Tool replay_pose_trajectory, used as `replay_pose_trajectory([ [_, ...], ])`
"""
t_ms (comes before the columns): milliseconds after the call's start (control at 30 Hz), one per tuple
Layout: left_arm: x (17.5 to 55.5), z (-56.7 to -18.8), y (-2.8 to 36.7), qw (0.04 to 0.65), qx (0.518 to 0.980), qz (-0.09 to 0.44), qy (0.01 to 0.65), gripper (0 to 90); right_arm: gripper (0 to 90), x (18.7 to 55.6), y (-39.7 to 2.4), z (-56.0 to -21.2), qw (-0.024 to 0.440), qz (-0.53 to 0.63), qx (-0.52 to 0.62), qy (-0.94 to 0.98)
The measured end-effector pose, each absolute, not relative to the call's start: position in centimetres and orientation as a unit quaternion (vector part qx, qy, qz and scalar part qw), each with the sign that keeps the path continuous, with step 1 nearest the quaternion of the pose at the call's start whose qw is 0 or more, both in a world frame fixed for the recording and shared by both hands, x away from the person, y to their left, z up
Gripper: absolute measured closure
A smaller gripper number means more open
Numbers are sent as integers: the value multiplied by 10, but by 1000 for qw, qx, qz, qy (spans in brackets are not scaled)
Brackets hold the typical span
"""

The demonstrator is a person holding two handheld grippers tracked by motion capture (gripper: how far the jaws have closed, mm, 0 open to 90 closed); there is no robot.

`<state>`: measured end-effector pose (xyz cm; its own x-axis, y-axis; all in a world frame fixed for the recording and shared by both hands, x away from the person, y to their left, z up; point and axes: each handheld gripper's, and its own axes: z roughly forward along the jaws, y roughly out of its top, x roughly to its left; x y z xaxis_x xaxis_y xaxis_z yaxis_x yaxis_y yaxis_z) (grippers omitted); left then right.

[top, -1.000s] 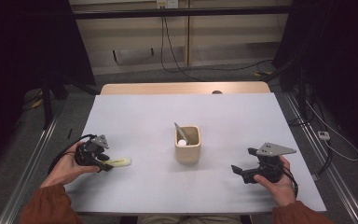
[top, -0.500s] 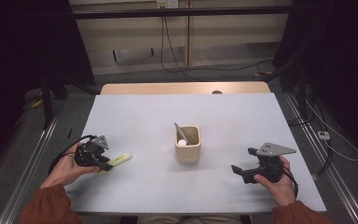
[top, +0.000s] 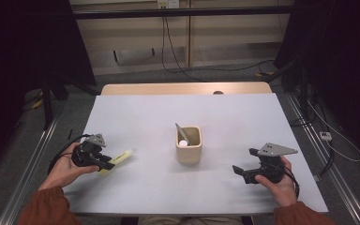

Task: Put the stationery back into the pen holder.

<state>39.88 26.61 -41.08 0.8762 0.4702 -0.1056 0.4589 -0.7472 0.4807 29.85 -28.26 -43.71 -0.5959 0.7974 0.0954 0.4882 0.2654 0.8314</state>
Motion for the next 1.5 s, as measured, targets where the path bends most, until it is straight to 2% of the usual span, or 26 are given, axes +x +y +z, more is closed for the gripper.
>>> replay_pose_trajectory([
  [333,381,-393,261,297,922,30,246,672,50,299,-281,-437,173,445,412,776],
  [533,371,-390,263,327,912,22,246,672,50,299,-280,-437,170,446,412,776],
  [767,356,-386,254,321,915,23,242,672,50,299,-279,-436,171,446,411,776],
  [1033,339,-387,235,341,909,18,241,672,51,299,-277,-436,171,445,409,778],
  [1500,327,-383,205,343,909,1,238,672,54,297,-270,-437,175,443,403,782],
])
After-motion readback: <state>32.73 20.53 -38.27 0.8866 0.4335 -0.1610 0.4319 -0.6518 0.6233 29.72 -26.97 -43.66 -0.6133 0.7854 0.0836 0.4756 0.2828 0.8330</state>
